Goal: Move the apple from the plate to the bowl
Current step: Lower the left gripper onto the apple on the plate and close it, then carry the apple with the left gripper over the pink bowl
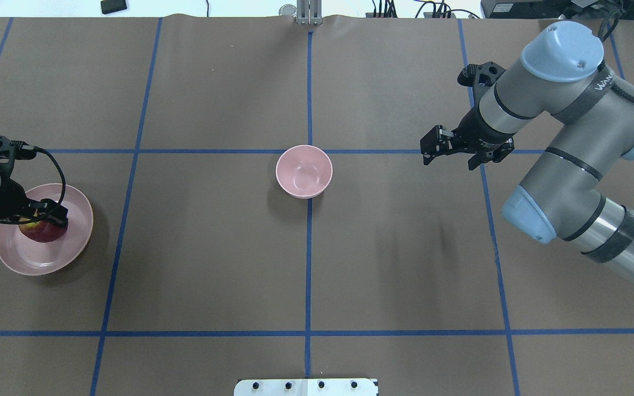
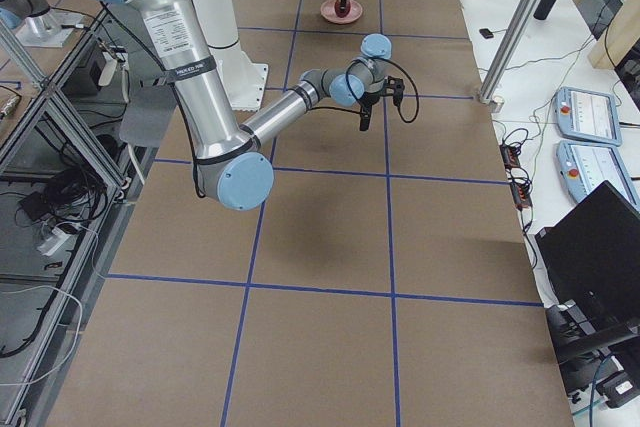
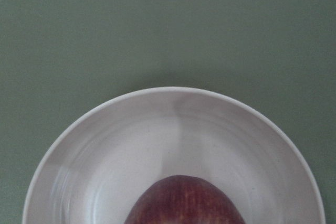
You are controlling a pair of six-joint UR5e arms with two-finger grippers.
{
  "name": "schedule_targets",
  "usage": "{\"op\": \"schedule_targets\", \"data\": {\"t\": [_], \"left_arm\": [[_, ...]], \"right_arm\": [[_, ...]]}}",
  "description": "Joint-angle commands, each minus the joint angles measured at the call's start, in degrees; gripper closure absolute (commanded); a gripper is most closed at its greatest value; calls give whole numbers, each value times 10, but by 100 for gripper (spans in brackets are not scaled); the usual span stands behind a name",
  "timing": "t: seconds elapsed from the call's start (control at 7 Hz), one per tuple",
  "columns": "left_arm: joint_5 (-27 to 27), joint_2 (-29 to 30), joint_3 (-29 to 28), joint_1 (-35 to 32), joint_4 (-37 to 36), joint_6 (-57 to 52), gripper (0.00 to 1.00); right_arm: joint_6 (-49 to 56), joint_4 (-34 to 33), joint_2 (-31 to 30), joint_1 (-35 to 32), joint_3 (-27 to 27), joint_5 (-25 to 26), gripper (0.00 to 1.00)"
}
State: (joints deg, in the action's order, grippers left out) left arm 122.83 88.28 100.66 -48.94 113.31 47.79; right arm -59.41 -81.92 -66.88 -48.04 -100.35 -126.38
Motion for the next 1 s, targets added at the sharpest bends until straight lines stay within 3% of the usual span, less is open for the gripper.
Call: {"op": "schedule_targets", "data": {"t": [0.0, 0.29, 0.43, 0.71, 0.86], "left_arm": [[4, 0, 0, 2, -5, -2, 100], [67, 3, 43, -7, -26, 0, 100], [66, 64, 71, -11, -105, 16, 100], [62, 295, 62, 24, -293, 150, 100], [30, 391, 2, 56, -306, 200, 100]], "right_arm": [[0, 0, -2, -7, -2, -1, 0], [50, -5, -73, -57, -50, -7, 0], [128, -4, -130, -97, -68, -25, 0], [301, -7, -193, -177, -55, -51, 0], [341, -8, -199, -207, -34, -53, 0]]}}
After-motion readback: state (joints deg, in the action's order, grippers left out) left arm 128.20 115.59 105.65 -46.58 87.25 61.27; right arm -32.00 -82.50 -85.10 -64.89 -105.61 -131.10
